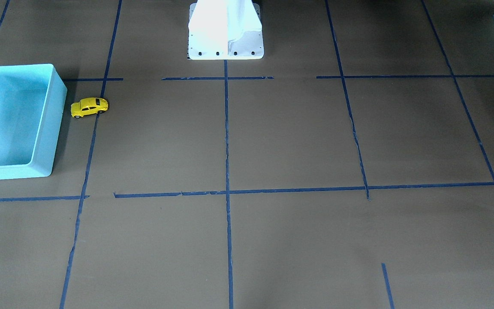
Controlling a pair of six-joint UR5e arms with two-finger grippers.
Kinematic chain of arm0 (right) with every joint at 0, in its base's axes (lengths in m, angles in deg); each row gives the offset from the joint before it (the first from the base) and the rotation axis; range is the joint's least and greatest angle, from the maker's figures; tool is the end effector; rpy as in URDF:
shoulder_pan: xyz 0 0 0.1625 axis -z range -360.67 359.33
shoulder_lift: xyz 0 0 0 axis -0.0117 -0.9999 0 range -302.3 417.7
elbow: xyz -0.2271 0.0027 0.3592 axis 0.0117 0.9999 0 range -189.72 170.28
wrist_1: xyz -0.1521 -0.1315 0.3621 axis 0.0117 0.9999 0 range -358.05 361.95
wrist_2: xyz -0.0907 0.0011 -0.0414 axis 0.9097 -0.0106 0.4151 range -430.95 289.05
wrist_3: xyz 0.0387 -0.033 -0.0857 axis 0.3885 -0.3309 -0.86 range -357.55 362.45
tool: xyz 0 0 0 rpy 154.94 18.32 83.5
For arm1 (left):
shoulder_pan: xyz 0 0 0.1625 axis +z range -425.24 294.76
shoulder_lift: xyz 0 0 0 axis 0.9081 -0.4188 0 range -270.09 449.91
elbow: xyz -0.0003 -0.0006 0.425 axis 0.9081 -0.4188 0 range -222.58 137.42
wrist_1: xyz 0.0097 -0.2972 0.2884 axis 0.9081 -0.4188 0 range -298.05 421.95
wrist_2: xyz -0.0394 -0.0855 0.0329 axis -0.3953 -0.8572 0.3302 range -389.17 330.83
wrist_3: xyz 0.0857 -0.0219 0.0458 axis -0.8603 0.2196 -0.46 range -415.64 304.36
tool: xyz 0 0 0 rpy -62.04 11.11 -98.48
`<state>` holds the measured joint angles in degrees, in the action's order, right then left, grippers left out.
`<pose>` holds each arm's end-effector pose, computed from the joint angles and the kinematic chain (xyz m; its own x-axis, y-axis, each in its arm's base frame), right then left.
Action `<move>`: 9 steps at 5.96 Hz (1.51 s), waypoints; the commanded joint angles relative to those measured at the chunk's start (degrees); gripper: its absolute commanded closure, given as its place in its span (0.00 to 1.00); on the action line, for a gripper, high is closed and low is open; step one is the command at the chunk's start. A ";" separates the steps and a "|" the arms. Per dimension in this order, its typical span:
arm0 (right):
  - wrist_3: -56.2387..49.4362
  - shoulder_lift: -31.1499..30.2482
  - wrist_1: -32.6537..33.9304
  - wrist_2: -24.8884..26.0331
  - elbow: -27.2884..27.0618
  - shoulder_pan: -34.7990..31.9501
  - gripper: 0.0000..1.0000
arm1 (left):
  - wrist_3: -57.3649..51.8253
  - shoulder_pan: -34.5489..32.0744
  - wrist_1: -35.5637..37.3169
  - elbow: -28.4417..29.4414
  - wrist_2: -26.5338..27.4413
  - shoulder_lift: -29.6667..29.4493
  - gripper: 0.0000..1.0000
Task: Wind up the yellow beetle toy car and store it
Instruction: 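Move the right gripper over the car beside the blue bin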
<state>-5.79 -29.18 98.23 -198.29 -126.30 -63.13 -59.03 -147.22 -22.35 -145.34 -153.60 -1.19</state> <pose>-0.1606 -0.4653 0.4256 0.5267 -0.6919 0.4938 0.5050 0.7220 0.4730 -0.0065 -0.5052 0.5606 0.7959 0.2522 -0.5504 -0.1855 0.9670 0.1749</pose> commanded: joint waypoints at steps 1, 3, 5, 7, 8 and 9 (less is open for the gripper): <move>-4.72 1.35 -0.04 5.16 -6.01 15.28 0.00 | 0.05 -4.65 0.02 4.03 -6.65 1.79 0.00; -8.97 3.38 -0.04 15.03 -6.46 28.21 0.00 | -0.38 -5.64 0.01 4.84 -8.98 3.28 0.00; -20.96 1.98 -0.13 24.23 -5.33 34.94 0.00 | -1.09 -8.54 -0.51 7.22 -9.16 4.08 0.00; -29.37 1.01 -0.13 25.46 -3.66 35.04 0.00 | -1.35 -8.63 -1.30 7.22 -9.16 4.88 0.00; -31.21 1.44 -0.13 25.74 -2.52 35.04 0.00 | -3.79 -8.63 -1.65 7.39 -9.16 5.14 0.00; -32.53 1.19 -0.13 25.74 -2.25 34.87 0.00 | -3.47 -8.55 -1.39 7.05 -9.16 5.14 0.00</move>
<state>-36.78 -27.90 98.10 -172.71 -129.06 -28.18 -62.16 -155.82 -23.80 -138.11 -162.76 3.87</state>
